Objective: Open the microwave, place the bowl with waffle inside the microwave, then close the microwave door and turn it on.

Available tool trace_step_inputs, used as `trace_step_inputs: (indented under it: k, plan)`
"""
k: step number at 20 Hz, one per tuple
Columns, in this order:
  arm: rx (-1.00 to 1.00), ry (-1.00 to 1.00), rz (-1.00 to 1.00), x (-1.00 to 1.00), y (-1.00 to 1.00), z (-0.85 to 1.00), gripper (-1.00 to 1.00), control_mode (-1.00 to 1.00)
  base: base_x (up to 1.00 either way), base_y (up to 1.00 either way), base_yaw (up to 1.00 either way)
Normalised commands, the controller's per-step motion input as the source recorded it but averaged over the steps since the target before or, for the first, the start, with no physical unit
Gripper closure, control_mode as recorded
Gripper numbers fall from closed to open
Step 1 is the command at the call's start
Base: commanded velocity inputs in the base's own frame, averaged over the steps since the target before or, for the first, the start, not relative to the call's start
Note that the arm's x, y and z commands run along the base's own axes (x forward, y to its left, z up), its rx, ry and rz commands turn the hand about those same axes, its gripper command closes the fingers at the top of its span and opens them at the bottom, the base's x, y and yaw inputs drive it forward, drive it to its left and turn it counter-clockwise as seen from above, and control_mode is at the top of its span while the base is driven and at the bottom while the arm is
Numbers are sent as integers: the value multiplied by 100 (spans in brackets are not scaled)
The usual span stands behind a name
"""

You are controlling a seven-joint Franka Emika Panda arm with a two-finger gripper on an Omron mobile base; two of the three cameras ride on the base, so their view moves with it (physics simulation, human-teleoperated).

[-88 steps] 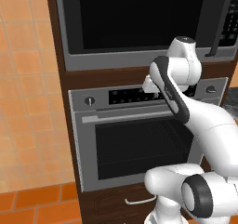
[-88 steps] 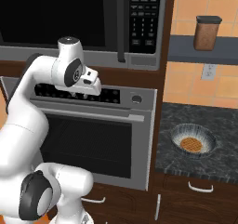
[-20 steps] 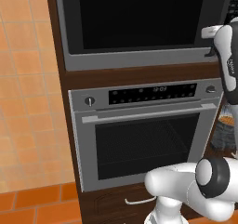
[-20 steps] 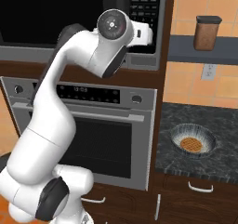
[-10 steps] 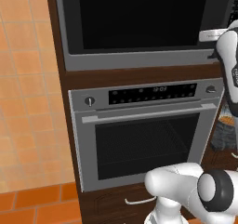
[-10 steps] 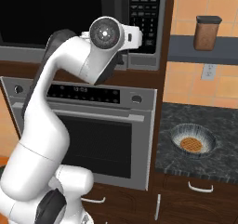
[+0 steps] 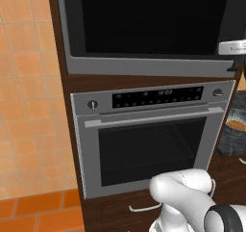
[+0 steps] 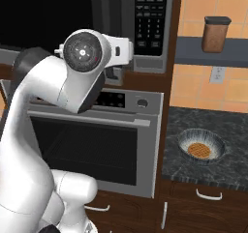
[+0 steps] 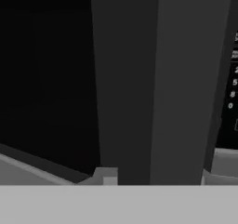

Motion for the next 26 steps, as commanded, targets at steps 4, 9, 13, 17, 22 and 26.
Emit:
trace_step_inputs:
  k: [4, 9, 13, 17, 22, 26]
  plan:
    - [0, -3, -6, -87, 100, 8, 100, -100, 0, 0, 0]
    - [0, -2, -9, -74, 100, 3, 100, -100, 0, 0, 0]
    - [0, -1, -17, -57, 100, 0, 100, -100, 0, 0, 0]
    - [-1, -4, -22, -38, 100, 0, 100, -100, 0, 0, 0]
    - [-9, -15, -17, -13, 100, 0, 100, -100, 0, 0, 0]
    - [-13, -18, -14, -1, 100, 0, 100, -100, 0, 0, 0]
